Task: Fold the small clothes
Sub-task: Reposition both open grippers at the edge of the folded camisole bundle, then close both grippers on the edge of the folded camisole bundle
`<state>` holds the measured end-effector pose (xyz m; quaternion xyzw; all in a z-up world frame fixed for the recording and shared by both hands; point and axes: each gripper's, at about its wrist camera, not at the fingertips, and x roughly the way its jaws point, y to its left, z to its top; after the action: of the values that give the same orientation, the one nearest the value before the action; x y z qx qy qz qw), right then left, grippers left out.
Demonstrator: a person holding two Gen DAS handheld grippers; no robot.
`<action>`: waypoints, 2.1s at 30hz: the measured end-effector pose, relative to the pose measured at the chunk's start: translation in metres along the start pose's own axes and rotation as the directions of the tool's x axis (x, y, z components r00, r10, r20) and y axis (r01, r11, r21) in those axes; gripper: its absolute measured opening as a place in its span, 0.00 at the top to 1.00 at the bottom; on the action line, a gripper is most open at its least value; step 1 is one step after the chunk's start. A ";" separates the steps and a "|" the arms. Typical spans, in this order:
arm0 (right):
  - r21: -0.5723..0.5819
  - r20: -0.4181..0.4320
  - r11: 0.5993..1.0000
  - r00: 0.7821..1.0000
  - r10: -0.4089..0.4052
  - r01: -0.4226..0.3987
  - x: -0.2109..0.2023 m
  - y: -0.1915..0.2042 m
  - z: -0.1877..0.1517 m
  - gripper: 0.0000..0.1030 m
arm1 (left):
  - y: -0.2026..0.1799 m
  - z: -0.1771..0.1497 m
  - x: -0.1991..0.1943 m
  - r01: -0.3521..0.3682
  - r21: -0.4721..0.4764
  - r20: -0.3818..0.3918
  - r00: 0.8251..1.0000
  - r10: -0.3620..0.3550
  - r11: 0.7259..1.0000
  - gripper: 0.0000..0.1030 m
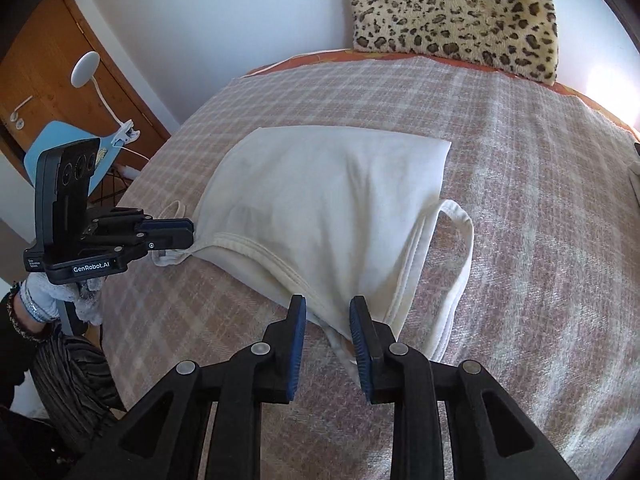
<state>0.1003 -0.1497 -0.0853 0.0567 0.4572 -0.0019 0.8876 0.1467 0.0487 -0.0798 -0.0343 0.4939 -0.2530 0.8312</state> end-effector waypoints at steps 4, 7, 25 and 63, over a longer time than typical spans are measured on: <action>0.013 -0.003 1.000 1.000 -0.020 0.020 -0.010 -0.006 -0.009 0.76 | 0.001 -0.009 -0.001 -0.018 0.024 -0.033 0.999 0.018 1.000 0.87; 0.013 -0.002 1.000 1.000 -0.014 0.014 -0.016 -0.004 -0.010 0.73 | -0.001 -0.011 -0.002 -0.038 0.035 -0.037 0.999 0.039 0.999 0.88; 0.197 0.238 0.976 0.970 0.041 -0.090 -0.042 -0.034 0.013 0.35 | -0.020 0.018 -0.043 -0.097 -0.083 0.176 0.978 0.110 0.992 0.40; 0.417 0.160 0.882 0.973 0.169 -0.222 0.034 -0.092 0.059 0.34 | 0.044 0.001 0.011 0.237 -0.443 0.111 0.972 -0.209 0.864 0.37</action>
<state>0.1632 -0.2460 -0.0879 0.2975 0.3838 -0.0168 0.8740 0.1685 0.0815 -0.1020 -0.2916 0.5071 -0.2240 0.7795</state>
